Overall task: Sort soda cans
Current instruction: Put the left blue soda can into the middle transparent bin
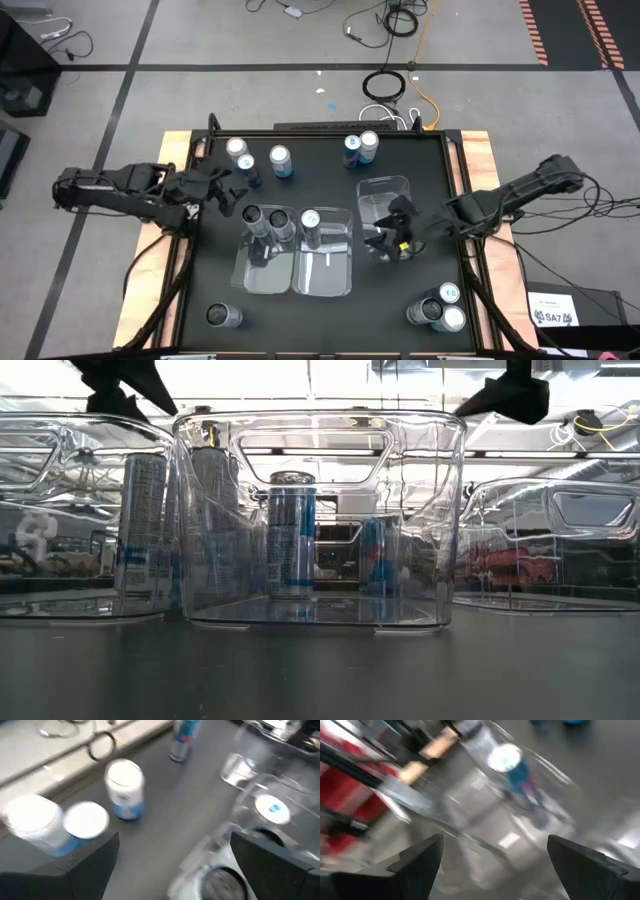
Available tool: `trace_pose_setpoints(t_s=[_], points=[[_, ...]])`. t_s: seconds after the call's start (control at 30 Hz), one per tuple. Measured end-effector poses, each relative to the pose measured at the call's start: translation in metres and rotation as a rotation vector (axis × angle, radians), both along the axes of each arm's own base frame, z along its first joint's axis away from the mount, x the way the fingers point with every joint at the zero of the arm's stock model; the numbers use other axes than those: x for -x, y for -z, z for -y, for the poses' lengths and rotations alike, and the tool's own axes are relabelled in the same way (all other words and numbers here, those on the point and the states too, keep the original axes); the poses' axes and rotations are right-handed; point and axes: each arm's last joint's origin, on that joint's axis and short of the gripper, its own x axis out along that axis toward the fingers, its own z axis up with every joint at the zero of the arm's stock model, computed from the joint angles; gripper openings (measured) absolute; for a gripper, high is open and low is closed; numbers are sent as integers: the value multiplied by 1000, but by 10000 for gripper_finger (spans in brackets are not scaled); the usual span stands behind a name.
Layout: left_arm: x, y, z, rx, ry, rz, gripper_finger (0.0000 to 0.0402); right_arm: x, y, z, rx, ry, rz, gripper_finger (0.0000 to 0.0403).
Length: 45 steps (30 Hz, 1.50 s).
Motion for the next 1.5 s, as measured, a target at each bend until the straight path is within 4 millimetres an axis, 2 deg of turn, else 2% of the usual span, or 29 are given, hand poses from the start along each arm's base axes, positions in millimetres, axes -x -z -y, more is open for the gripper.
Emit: trace_pose_setpoints(t_s=[0.13,0.27,0.53,0.7,1.0,1.2,1.5], points=[[-1,-15,-18,-95,-51,-44,391,6,3,6,-52,18,161,350],[-3,-25,-41,-107,-109,-98,391,3,0,8,-77,37,216,350],[-10,-9,-83,54,-255,-270,391,-4,0,10,-76,113,257,350],[-19,-1,-90,74,-259,-314,391,-7,2,8,-158,156,260,350],[-36,4,-100,69,-270,-291,391,-10,3,7,-167,161,268,350],[-45,11,-107,93,-398,-262,391,-10,4,7,-138,151,264,350],[-59,33,-121,269,-390,-308,391,-10,4,7,-115,140,260,350]])
